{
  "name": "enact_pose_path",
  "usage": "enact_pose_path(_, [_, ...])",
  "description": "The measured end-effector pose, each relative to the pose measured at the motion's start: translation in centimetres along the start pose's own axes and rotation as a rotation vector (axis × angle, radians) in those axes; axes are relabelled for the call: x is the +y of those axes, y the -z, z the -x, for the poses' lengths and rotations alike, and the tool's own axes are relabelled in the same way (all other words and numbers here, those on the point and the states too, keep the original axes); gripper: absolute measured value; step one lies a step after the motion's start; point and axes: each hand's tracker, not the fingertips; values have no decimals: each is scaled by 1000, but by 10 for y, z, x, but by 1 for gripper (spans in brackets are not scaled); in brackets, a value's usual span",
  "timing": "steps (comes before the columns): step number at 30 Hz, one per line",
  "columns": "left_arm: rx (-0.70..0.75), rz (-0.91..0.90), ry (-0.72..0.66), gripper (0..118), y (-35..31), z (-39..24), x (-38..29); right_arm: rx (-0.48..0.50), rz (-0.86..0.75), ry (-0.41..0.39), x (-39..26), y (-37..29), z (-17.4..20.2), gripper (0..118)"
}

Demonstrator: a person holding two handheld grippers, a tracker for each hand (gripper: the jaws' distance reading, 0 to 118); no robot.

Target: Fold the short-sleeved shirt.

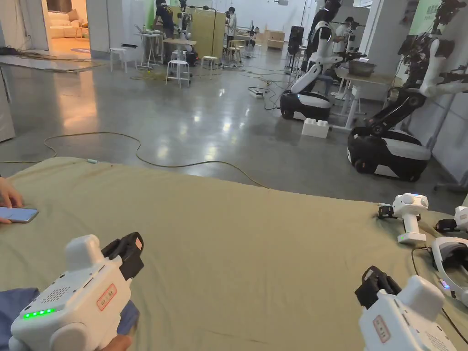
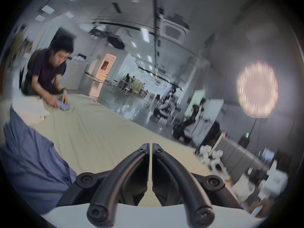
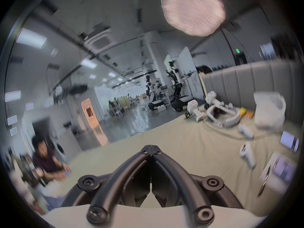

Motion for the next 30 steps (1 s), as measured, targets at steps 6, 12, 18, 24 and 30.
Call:
enact_pose_path(6, [122,49,761,4,8,-43,-2,63,-1,-414,-1,7,16,0])
enact_pose_path(12, [148,111,1645,4,18,-62,-42,-25,-106,-1631,-55,11,42,0])
enact_pose_path(18, [177,107,1766,4,14,-56,-54,-53,-131,-1776,-58,-4,44,0])
enact_pose_path(24, [132,219,1072,4,20,-48,-26,-53,-5,-1168,-31,3,47,0])
enact_pose_path(30, [84,105,353,4,9,-26,-12,-52,53,-462,-12,2,35,0])
